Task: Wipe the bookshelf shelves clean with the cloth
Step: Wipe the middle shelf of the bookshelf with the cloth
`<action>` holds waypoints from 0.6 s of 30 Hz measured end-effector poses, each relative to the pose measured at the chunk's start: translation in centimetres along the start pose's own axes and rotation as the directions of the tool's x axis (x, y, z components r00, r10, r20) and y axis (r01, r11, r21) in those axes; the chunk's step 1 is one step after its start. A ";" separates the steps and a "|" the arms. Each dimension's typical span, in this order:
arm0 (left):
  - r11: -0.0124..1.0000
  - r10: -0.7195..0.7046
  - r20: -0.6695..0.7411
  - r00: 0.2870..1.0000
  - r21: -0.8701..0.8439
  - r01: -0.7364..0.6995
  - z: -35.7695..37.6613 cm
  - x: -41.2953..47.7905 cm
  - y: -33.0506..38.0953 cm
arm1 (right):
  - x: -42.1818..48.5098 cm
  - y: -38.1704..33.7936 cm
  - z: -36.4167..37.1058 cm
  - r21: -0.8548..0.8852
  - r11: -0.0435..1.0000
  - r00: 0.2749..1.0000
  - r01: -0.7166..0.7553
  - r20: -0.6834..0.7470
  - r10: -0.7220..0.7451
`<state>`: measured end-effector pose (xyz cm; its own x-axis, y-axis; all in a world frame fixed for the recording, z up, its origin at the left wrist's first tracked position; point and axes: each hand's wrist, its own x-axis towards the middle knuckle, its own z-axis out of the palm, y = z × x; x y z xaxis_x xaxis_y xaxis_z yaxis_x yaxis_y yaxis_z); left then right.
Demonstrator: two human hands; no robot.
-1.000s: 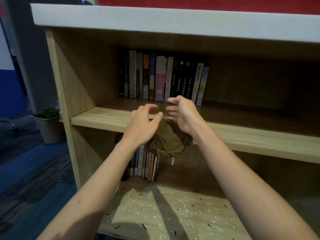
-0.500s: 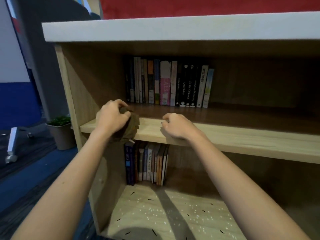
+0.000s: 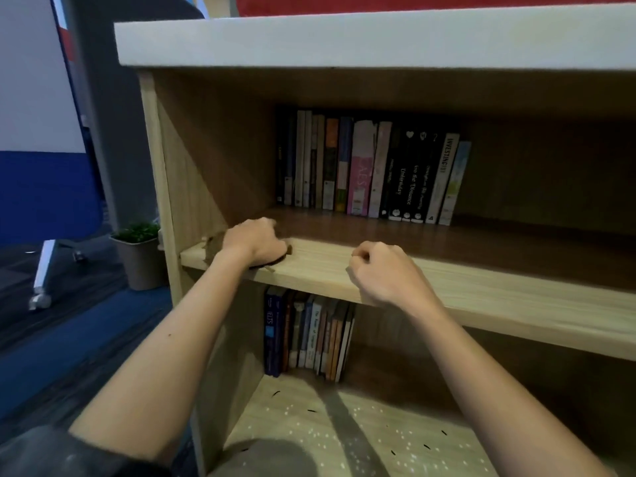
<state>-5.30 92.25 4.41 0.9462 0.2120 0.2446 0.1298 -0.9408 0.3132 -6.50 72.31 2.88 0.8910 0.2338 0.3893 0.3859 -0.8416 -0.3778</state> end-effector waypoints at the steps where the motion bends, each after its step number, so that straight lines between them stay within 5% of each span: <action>1: 0.990 0.087 0.024 0.996 -0.117 -0.084 -0.2 -1.1 0.8 | 0.0 0.0 0.0 0.052 0.999 1.000 -0.013 0.013 0.012; 5: 0.864 0.388 -0.025 0.921 -0.339 -0.373 0.4 -6.5 4.6 | 0.1 1.2 -2.3 0.400 0.909 0.991 -0.121 0.005 0.130; 8: 0.757 0.400 -0.199 0.895 -0.478 -0.445 -1.3 -7.0 3.6 | -0.9 3.4 -4.2 0.202 0.974 0.995 -0.100 -0.004 0.103; 10: 0.839 0.267 -0.334 0.904 -0.380 -0.388 -2.6 -4.7 1.0 | -1.6 4.6 -4.4 0.019 0.995 0.995 -0.098 0.036 0.097; 14: 0.996 0.020 -0.031 0.999 -0.090 -0.023 -1.4 -1.7 -1.7 | -1.7 4.5 -3.5 -0.053 0.995 0.996 -0.087 0.015 0.088; 18: 0.938 0.288 0.013 0.958 -0.207 -0.279 0.9 -3.4 4.1 | -1.5 4.8 -3.5 -0.062 0.994 0.996 -0.086 -0.020 0.085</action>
<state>-7.68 87.44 4.08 0.9472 -0.0710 0.3128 -0.2036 -0.8866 0.4153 -6.80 66.22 3.40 0.9157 0.1515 0.3723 0.2921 -0.8871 -0.3575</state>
